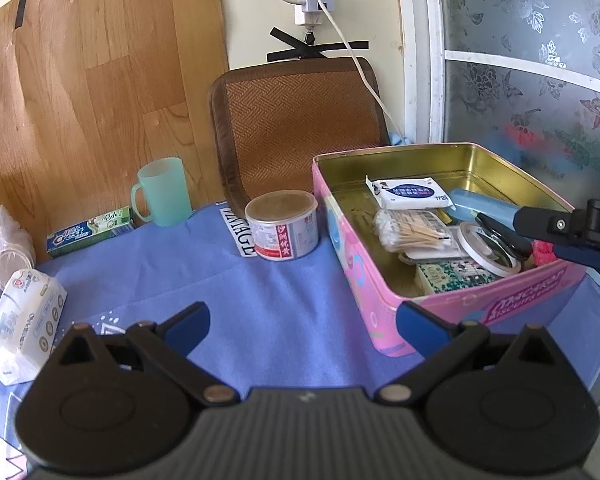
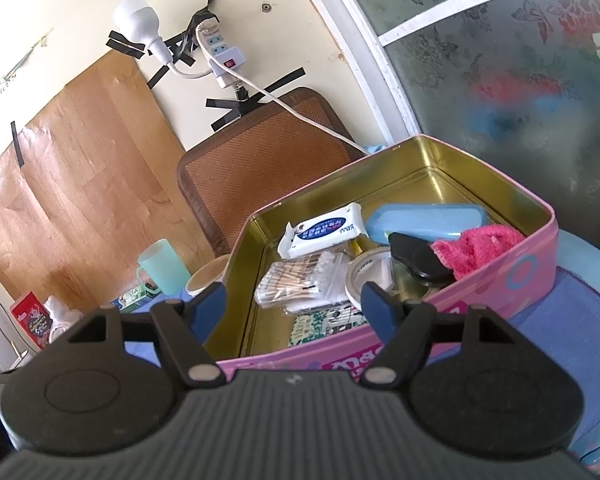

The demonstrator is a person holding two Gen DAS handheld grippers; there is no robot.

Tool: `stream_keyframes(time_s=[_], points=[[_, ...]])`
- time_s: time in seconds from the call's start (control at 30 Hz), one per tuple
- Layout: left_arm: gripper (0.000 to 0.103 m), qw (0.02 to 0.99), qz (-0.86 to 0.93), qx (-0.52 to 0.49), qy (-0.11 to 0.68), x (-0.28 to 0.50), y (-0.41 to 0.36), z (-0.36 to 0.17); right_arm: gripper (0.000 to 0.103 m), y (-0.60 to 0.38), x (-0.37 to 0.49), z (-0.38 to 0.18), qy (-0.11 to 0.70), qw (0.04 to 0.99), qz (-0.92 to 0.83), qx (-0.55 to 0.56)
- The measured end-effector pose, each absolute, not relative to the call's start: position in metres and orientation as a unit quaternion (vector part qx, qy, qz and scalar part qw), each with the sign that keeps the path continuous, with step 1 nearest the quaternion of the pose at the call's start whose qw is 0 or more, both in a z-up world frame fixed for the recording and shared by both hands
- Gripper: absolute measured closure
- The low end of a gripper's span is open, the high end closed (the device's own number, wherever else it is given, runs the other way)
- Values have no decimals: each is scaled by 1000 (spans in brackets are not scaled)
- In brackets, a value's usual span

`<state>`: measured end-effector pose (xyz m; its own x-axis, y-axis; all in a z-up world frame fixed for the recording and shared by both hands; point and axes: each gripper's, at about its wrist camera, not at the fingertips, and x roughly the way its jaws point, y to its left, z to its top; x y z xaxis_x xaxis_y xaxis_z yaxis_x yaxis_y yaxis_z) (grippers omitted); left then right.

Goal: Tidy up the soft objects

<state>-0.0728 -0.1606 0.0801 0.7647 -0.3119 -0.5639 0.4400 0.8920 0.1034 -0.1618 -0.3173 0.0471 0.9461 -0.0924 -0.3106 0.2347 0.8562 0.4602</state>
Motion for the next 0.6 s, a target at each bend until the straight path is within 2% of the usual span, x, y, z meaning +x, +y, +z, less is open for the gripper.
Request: stream_keyframes(time_s=[0.6], points=[[0, 931, -203, 126, 275, -75, -162, 80, 27, -317, -161, 47, 141, 954, -83, 251]])
